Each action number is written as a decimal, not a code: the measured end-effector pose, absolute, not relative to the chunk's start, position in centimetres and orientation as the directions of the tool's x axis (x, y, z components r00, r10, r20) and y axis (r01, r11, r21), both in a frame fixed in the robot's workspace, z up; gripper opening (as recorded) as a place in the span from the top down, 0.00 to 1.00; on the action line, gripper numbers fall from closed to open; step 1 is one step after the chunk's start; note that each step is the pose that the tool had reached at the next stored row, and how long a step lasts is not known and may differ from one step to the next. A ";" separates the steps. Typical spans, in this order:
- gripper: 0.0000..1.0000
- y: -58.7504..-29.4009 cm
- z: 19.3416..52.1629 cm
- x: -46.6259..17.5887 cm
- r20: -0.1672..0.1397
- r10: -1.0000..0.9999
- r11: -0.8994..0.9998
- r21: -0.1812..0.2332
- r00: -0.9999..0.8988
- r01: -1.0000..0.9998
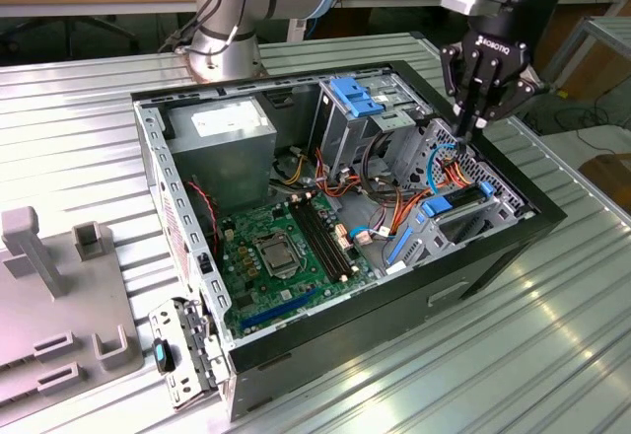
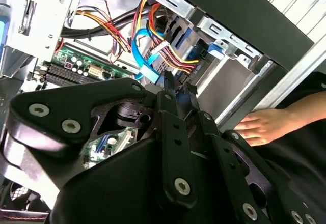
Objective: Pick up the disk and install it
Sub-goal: 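Insert the second disk wire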
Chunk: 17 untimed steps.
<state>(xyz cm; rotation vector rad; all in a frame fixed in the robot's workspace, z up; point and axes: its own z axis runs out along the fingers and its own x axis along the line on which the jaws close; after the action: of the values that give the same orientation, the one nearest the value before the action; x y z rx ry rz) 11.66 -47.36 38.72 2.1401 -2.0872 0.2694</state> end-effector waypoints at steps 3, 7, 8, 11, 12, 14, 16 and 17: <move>0.75 -47.1 38.5 11.7 0.226 -0.974 -0.028 -0.025 0.022 -0.999; 0.75 -46.9 38.0 11.7 0.244 -0.969 -0.028 -0.024 0.022 -0.999; 0.75 -46.9 37.9 11.7 0.256 -0.966 -0.029 -0.024 0.022 -0.999; 0.75 -46.9 37.7 11.7 0.296 -0.955 -0.030 -0.022 0.022 -0.999; 0.75 -46.9 37.7 11.7 0.303 -0.953 -0.030 -0.022 0.022 -0.999; 0.75 -46.9 37.5 11.7 0.317 -0.948 -0.030 -0.022 0.022 -0.999; 0.75 -46.9 37.3 11.7 0.330 -0.944 -0.030 -0.021 0.022 -0.999; 0.75 -46.9 37.2 11.7 0.336 -0.942 -0.030 -0.021 0.022 -0.999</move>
<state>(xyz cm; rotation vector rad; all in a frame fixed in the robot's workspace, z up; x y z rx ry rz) 11.65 -46.89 37.19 2.0734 -2.0185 0.3809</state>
